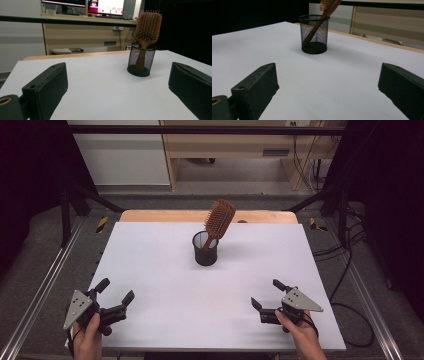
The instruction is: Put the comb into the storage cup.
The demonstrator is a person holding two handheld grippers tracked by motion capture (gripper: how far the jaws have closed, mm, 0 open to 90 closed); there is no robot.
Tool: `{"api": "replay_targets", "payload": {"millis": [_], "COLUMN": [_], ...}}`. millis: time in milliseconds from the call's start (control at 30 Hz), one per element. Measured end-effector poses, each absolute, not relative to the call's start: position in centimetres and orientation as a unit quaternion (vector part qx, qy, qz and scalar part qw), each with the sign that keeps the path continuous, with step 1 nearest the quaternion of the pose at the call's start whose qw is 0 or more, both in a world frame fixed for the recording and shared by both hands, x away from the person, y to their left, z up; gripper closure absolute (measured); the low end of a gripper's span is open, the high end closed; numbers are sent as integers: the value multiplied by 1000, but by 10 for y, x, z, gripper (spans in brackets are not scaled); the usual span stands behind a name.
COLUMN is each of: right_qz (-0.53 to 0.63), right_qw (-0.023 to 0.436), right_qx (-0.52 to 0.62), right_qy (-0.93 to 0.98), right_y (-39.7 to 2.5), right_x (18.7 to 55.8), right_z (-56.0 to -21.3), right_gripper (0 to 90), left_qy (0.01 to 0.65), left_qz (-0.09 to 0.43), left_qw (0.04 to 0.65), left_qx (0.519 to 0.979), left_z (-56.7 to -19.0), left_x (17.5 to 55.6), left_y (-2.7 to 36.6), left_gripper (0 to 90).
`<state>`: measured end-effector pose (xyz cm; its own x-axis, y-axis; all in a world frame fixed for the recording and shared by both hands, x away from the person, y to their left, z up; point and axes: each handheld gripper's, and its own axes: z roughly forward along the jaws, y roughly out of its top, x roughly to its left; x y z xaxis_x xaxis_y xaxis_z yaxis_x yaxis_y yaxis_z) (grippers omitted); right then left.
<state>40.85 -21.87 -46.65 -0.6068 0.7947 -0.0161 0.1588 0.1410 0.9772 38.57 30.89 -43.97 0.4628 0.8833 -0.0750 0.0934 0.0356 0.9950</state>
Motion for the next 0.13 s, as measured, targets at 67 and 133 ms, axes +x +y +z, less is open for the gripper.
{"api": "replay_targets", "payload": {"millis": [67, 133], "right_qz": [557, 557], "right_qw": [287, 290], "right_qx": [336, 331], "right_qy": [703, 704], "right_y": [-219, -218], "right_x": [408, 407], "right_z": [-466, -465], "right_gripper": [27, 27], "left_qy": [399, 399], "left_qz": [329, 329], "left_qw": [596, 596], "left_qx": [614, 615], "left_z": [-440, -440], "left_x": [386, 386], "left_y": [309, 308], "left_gripper": [25, 25]}}
